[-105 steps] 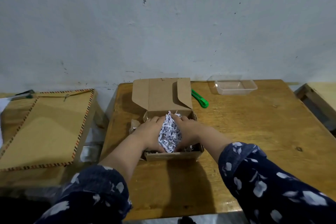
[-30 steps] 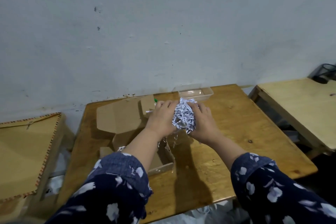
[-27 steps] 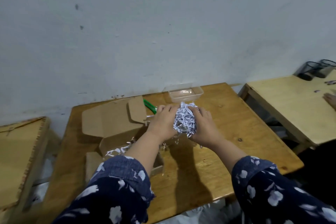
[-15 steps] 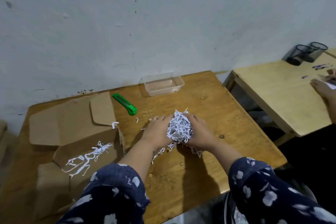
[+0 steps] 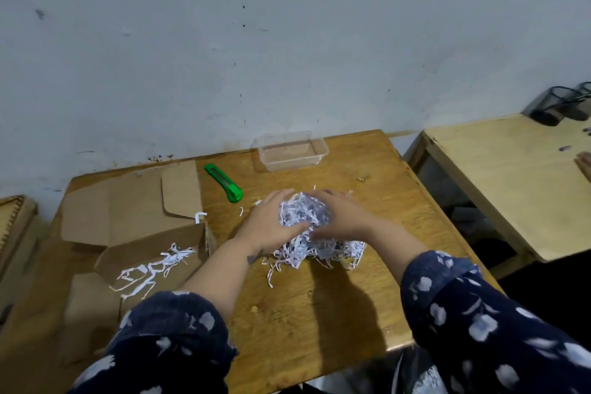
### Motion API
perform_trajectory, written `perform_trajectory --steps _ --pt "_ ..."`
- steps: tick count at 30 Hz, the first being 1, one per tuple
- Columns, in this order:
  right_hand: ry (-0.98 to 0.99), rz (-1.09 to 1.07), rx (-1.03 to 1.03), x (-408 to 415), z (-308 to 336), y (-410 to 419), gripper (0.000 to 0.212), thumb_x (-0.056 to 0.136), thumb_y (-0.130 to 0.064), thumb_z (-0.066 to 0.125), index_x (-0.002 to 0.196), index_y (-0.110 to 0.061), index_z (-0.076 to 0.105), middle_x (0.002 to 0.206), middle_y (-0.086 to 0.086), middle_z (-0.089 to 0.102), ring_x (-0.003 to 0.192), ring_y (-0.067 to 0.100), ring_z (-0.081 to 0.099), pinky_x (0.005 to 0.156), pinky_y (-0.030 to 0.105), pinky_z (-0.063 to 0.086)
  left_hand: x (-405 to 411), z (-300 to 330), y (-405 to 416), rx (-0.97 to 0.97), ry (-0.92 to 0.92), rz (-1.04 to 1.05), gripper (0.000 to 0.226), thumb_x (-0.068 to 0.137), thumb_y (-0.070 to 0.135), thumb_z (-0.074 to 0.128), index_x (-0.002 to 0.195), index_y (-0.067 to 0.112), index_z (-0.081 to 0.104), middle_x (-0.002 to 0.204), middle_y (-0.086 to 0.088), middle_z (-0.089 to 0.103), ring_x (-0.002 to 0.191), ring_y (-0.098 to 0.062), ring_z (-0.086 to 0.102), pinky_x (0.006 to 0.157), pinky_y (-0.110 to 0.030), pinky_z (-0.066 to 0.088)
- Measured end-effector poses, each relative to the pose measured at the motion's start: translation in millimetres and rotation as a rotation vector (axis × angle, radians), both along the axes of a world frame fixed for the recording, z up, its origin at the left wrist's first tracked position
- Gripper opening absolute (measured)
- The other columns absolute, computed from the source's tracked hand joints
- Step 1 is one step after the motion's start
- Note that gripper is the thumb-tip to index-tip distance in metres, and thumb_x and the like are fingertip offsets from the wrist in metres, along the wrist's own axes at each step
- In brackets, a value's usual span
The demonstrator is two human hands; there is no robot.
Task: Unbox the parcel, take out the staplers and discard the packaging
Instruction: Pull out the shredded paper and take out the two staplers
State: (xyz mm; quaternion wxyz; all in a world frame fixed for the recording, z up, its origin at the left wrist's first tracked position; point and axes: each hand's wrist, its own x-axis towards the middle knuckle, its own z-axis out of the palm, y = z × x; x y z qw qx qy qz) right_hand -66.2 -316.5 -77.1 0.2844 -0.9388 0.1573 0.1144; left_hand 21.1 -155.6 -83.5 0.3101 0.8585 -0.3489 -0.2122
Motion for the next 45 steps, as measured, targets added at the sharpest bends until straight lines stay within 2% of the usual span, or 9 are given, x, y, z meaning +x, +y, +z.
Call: perform_trajectory --steps 3,6,14,20,23,29,33,38,45 --pt "-0.021 0.107 -0.077 -3.9 0.5 16.9 0.075 0.079 -0.028 0.067 0.141 -0.045 0.03 0.152 -0.004 0.03 0.141 0.027 0.022 0.114 0.055 0.022 -11.9 -0.9 6.3 -0.109 0.106 0.15 0.052 0.092 0.014 0.056 0.14 0.027 0.042 0.142 0.001 0.044 0.109 -0.009 0.054 0.078 -0.023 0.051" --pt "-0.045 0.125 -0.187 -8.8 -8.0 29.6 0.061 0.088 -0.021 0.054 0.142 -0.04 0.034 0.152 0.001 0.032 0.139 0.029 0.023 0.113 0.047 0.024 -19.6 -7.4 18.4 -0.116 0.153 0.23 0.073 0.081 -0.018 0.047 0.14 0.024 0.043 0.14 0.0 0.042 0.106 -0.008 0.048 0.058 -0.018 0.046" --pt "-0.121 0.077 -0.269 -20.2 -22.3 42.5 0.06 0.089 -0.022 0.052 0.143 -0.038 0.031 0.155 0.003 0.025 0.142 0.027 0.016 0.115 0.045 0.02 -28.6 -41.5 56.2 0.03 0.031 0.259 0.062 0.086 -0.01 0.053 0.141 0.019 0.045 0.139 -0.005 0.05 0.122 -0.022 0.052 0.098 -0.028 0.043" --pt "-0.144 0.042 -0.447 -32.5 -20.3 64.5 0.073 0.086 -0.027 0.049 0.149 -0.037 0.014 0.16 0.003 0.002 0.146 0.03 -0.015 0.112 0.057 -0.016 -39.4 -32.6 61.9 0.16 -0.153 0.194 0.064 0.088 0.003 0.051 0.145 0.029 0.034 0.139 0.0 0.053 0.128 -0.023 0.047 0.109 -0.037 0.028" --pt "-0.234 0.041 -0.481 -37.6 -19.6 79.1 0.082 0.078 -0.034 0.055 0.149 -0.037 0.014 0.161 0.005 -0.006 0.144 0.031 -0.023 0.107 0.062 -0.022 -42.2 -30.6 63.8 0.045 -0.032 0.167 0.068 0.087 0.0 0.052 0.147 0.025 0.031 0.151 -0.002 0.038 0.139 -0.022 0.035 0.113 -0.042 0.031" --pt "-0.348 0.056 -0.501 -41.8 -17.9 109.5 0.045 0.077 -0.051 0.061 0.121 -0.042 0.057 0.144 -0.006 0.038 0.144 0.029 0.013 0.104 0.059 -0.029 -53.6 -21.7 66.2 -0.206 0.08 0.189 0.072 0.085 -0.012 0.046 0.144 0.026 0.033 0.145 -0.001 0.04 0.13 -0.013 0.044 0.103 -0.031 0.044" --pt "-0.377 -0.003 -0.549 -40.8 -31.4 126.1 0.018 0.068 -0.04 0.072 0.085 -0.033 0.072 0.105 -0.007 0.061 0.113 0.029 0.052 0.108 0.062 -0.007 -54.9 -23.0 72.3 -0.237 0.117 0.181 0.07 0.085 -0.014 0.044 0.143 0.022 0.035 0.138 -0.003 0.047 0.122 -0.01 0.05 0.098 -0.021 0.043" --pt "-0.313 -0.062 -0.627 -39.3 -42.0 133.6 0.015 0.066 -0.038 0.073 0.077 -0.028 0.073 0.095 -0.004 0.06 0.1 0.029 0.056 0.108 0.063 0.003 -53.7 -24.8 81.4 -0.163 0.05 0.116 0.061 0.087 -0.005 0.045 0.14 0.023 0.04 0.132 0.003 0.052 0.113 -0.008 0.053 0.096 -0.025 0.046" --pt "-0.387 -0.1 -0.322 -51.9 -18.8 122.4 0.031 0.073 -0.031 0.053 0.102 -0.024 0.063 0.118 -0.005 0.053 0.124 0.022 0.036 0.115 0.056 -0.006 -41.9 -12.4 68.6 -0.129 -0.201 0.116 0.049 0.086 0.001 0.049 0.127 0.028 0.05 0.126 0.007 0.047 0.117 -0.015 0.049 0.097 -0.04 0.045"
